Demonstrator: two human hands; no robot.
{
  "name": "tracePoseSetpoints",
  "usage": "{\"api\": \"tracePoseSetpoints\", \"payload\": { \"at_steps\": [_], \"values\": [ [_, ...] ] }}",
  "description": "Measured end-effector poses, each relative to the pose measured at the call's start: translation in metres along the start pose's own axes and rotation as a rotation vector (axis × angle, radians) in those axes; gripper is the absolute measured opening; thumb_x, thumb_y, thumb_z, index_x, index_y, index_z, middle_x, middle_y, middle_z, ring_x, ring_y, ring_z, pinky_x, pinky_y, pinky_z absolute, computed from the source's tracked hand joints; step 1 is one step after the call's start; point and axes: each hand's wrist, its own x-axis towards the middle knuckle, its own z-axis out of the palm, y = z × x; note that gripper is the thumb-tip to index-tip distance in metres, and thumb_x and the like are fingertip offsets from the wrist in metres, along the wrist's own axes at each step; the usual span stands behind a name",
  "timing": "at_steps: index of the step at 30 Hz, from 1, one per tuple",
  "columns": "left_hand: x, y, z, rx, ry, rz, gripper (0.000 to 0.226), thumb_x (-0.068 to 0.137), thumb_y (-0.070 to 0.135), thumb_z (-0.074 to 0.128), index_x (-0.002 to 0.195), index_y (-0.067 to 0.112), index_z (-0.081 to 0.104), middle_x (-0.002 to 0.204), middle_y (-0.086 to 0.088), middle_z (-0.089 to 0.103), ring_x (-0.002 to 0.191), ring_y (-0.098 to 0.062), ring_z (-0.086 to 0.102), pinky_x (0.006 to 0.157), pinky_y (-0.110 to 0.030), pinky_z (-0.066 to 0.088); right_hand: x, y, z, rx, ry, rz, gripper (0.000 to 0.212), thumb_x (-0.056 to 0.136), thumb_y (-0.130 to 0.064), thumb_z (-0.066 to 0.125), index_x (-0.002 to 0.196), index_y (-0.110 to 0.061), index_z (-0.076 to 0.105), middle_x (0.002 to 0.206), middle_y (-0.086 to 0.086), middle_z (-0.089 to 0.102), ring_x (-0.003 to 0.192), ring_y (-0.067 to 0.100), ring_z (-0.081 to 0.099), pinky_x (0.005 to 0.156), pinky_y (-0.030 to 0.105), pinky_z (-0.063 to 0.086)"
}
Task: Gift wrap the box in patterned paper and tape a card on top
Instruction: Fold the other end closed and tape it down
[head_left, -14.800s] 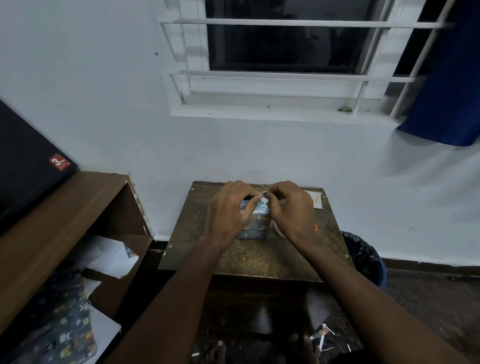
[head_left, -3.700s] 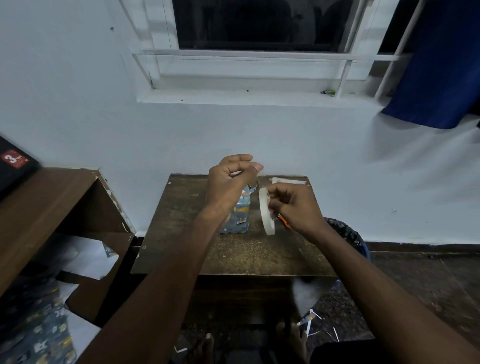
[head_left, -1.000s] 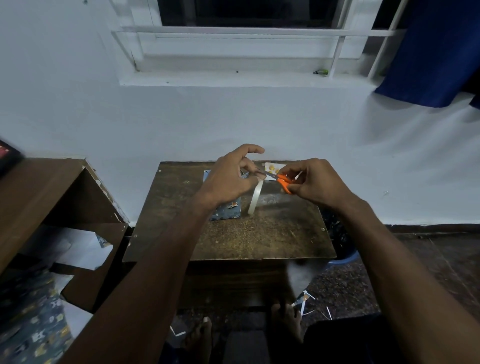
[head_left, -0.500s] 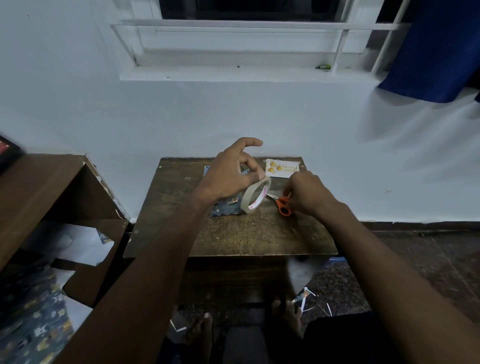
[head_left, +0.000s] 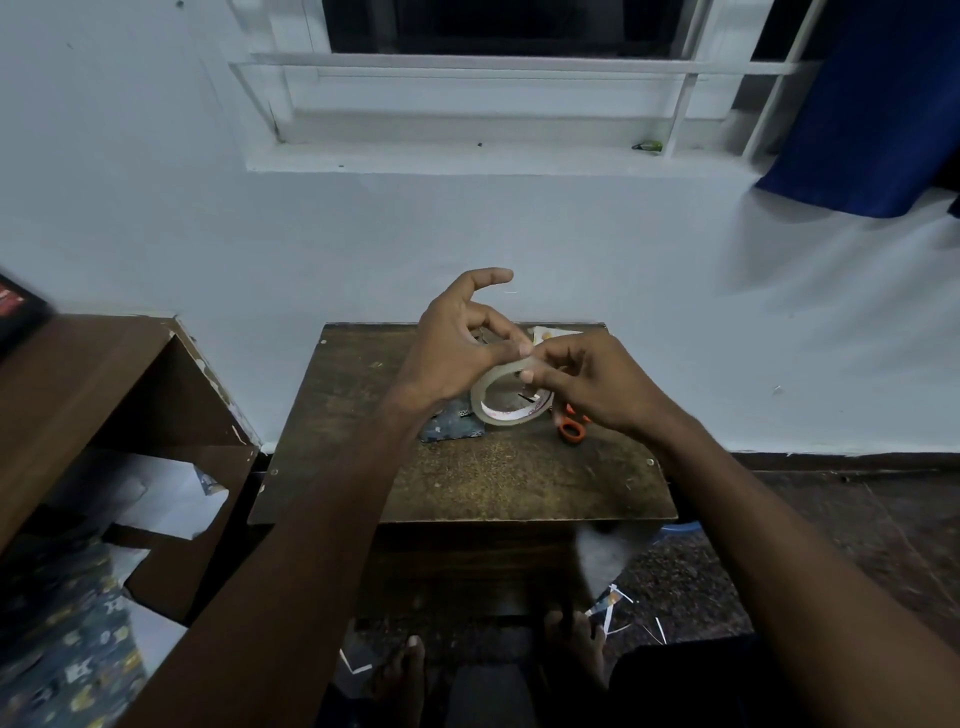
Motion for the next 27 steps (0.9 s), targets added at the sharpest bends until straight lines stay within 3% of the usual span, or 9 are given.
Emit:
{"api": "tracePoseSetpoints", "payload": {
  "at_steps": [4,6,8,10,15,19,23,25,27],
  "values": [
    [0.0,0.003,0.006,0.01,0.05,-0.031,0.078,0.083,0.021,0.09,0.151,0.02,0.052,0.082,0.001,0.081,0.087,-0.011,0.078,0.1,-0.037,0.057,-0.003,-0.002,-0.002,-0.103,0.038,-0.062,0.017,0.096,-0.033,0.076,0.087,-0.019,0.078,0.065,0.005,0.072,0.048,0.016,0.067,0.06,0.042,0.057],
    [0.0,0.001,0.008,0.054,0.048,-0.04,0.079,0.085,0.019,0.089,0.154,0.02,0.05,0.081,0.003,0.08,0.082,-0.005,0.075,0.095,-0.022,0.054,-0.006,-0.004,-0.004,-0.111,0.046,-0.085,0.01,0.093,-0.032,0.079,0.089,-0.023,0.081,0.068,-0.003,0.073,0.053,0.011,0.067,0.063,0.045,0.057],
    [0.0,0.0,0.01,0.172,0.041,-0.051,0.085,0.085,0.015,0.086,0.159,0.019,0.044,0.087,0.009,0.081,0.078,0.009,0.069,0.082,-0.002,0.045,-0.007,-0.008,-0.004,-0.126,0.039,-0.133,0.006,0.089,-0.03,0.083,0.092,-0.035,0.081,0.071,-0.018,0.071,0.058,0.008,0.063,0.061,0.036,0.051],
    [0.001,0.001,0.009,0.216,0.042,-0.083,0.087,0.092,0.019,0.081,0.164,0.019,0.034,0.098,0.017,0.08,0.082,0.02,0.061,0.077,0.002,0.039,-0.008,-0.009,-0.003,-0.195,0.036,-0.179,0.018,0.086,-0.032,0.085,0.094,-0.046,0.077,0.07,-0.028,0.065,0.059,0.007,0.055,0.059,0.024,0.038],
    [0.007,0.004,0.002,0.026,0.042,-0.162,0.07,0.11,0.045,0.049,0.168,0.023,0.018,0.112,0.019,0.078,0.116,0.019,0.054,0.099,-0.015,0.033,-0.005,0.009,-0.007,-0.383,0.06,-0.114,0.011,0.083,-0.034,0.087,0.089,-0.039,0.08,0.072,-0.025,0.065,0.068,0.001,0.059,0.062,0.027,0.04],
    [0.01,-0.002,-0.001,-0.072,0.02,-0.156,0.074,0.108,0.062,0.034,0.169,0.023,0.015,0.123,0.015,0.076,0.139,-0.003,0.051,0.125,-0.045,0.032,0.002,0.02,0.003,-0.586,0.002,0.069,0.021,0.079,-0.035,0.089,0.098,-0.03,0.083,0.091,-0.005,0.074,0.091,0.02,0.066,0.074,0.035,0.05],
    [0.01,-0.003,-0.005,-0.254,0.03,-0.153,0.069,0.111,0.059,0.024,0.167,0.02,0.017,0.144,-0.001,0.065,0.146,-0.02,0.049,0.128,-0.044,0.03,0.014,0.024,0.018,-0.638,-0.176,0.226,0.042,0.069,-0.042,0.095,0.096,-0.013,0.08,0.093,0.007,0.076,0.092,0.025,0.069,0.077,0.037,0.055],
    [0.009,-0.003,-0.011,-0.382,0.047,-0.169,0.069,0.111,0.059,0.019,0.167,0.017,0.019,0.152,-0.01,0.058,0.15,-0.025,0.044,0.13,-0.044,0.027,0.017,0.017,0.021,-0.568,-0.071,0.191,0.046,0.069,-0.052,0.093,0.092,-0.014,0.078,0.088,0.002,0.075,0.086,0.02,0.069,0.07,0.031,0.049],
    [0.008,-0.004,-0.013,-0.496,0.064,-0.19,0.07,0.111,0.058,0.016,0.167,0.016,0.021,0.155,-0.017,0.053,0.152,-0.027,0.042,0.13,-0.041,0.026,0.019,0.004,0.025,-0.394,0.161,0.096,0.044,0.072,-0.051,0.092,0.098,-0.018,0.077,0.096,-0.005,0.074,0.086,0.013,0.066,0.07,0.027,0.047]
  ]
}}
